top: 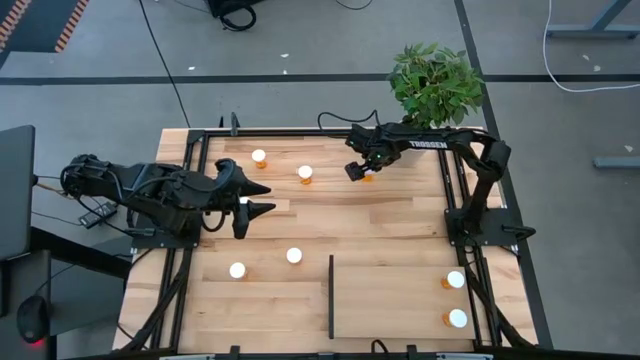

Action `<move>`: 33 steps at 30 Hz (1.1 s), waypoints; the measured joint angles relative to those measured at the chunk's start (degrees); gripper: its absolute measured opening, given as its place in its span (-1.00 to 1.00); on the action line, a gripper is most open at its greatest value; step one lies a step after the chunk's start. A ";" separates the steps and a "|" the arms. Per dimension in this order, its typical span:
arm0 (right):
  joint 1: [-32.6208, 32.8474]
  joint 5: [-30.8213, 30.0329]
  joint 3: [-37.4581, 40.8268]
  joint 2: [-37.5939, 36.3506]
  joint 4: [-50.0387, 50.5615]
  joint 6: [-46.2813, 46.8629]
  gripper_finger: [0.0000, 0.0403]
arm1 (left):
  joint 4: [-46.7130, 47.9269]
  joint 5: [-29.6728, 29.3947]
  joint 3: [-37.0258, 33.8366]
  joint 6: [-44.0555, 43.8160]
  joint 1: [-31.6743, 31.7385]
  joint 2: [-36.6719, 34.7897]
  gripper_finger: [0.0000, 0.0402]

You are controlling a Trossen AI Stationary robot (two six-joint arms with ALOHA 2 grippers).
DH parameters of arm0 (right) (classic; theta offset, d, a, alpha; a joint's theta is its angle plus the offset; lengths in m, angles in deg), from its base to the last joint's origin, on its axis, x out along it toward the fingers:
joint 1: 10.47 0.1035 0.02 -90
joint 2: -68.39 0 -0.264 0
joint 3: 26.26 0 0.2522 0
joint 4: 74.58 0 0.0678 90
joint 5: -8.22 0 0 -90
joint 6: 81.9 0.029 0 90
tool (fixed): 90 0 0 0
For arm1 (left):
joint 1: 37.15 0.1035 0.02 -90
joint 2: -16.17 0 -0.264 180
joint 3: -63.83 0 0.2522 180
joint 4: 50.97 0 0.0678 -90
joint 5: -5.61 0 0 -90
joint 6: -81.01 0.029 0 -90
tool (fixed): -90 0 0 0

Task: Pick and place medicine bottles onto shelf by color
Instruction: Put the orange pill bottle on the shelf aligned with the other orange pill bottles

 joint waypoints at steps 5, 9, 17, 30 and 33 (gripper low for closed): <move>-0.17 1.56 0.00 0.00 0.22 0.19 0.76 | 0.11 0.00 -0.01 0.22 -0.01 0.00 0.12; 0.00 1.85 0.00 0.00 0.26 0.37 0.67 | 0.19 0.00 -0.01 0.69 -0.02 0.00 0.11; 0.00 1.82 0.00 -0.02 0.26 0.00 0.39 | 1.11 0.00 0.00 0.83 -0.02 0.00 0.09; 0.61 3.94 -0.02 -0.19 2.39 -3.44 0.13 | 1.16 0.00 -0.01 0.72 0.00 0.00 0.06; 1.53 6.72 -0.02 -0.63 5.00 -5.96 0.14 | 1.18 0.00 -0.01 0.71 -0.01 0.00 0.06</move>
